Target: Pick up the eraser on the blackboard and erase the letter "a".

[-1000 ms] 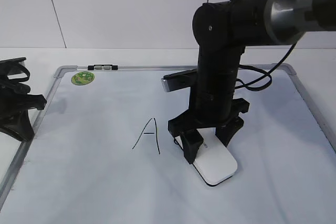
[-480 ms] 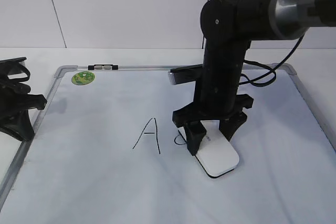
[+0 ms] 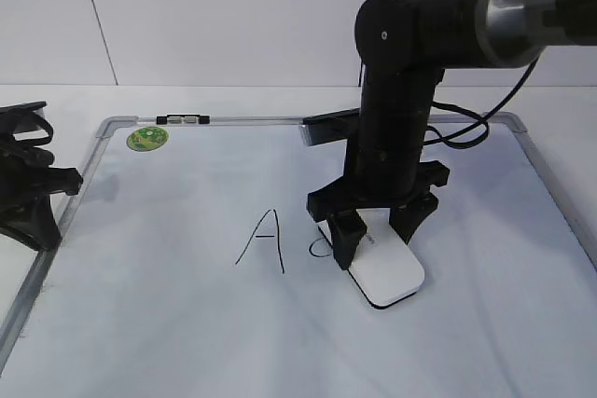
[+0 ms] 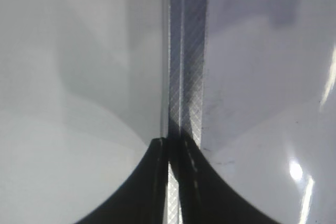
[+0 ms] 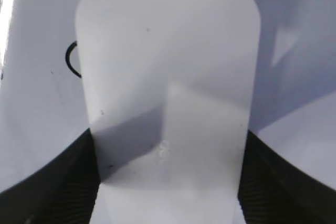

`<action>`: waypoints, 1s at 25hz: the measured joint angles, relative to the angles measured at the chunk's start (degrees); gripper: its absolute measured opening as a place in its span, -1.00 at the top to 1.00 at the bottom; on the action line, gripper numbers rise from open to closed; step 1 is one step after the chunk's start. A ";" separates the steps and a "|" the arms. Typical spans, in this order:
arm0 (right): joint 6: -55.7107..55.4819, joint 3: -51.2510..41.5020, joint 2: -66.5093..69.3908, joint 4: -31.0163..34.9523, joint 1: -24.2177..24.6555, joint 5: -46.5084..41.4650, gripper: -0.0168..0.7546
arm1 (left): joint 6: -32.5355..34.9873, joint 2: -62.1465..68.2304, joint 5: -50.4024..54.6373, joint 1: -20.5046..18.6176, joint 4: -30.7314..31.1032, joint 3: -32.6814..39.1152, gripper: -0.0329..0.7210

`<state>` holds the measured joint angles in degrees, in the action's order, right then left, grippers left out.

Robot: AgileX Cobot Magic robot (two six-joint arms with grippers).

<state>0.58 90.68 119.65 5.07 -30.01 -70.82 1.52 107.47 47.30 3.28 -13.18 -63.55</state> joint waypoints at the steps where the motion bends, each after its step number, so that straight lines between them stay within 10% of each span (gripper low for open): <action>1: 0.00 0.00 0.00 0.00 -0.27 0.00 -0.45 | 0.00 0.00 0.00 0.00 0.00 0.00 0.82; 25: 0.00 0.23 0.21 0.19 -0.55 0.79 -0.45 | 0.00 0.00 0.00 0.00 0.00 0.00 0.82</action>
<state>0.58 90.92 119.86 5.26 -30.56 -70.03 1.52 107.47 47.30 3.28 -13.18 -63.55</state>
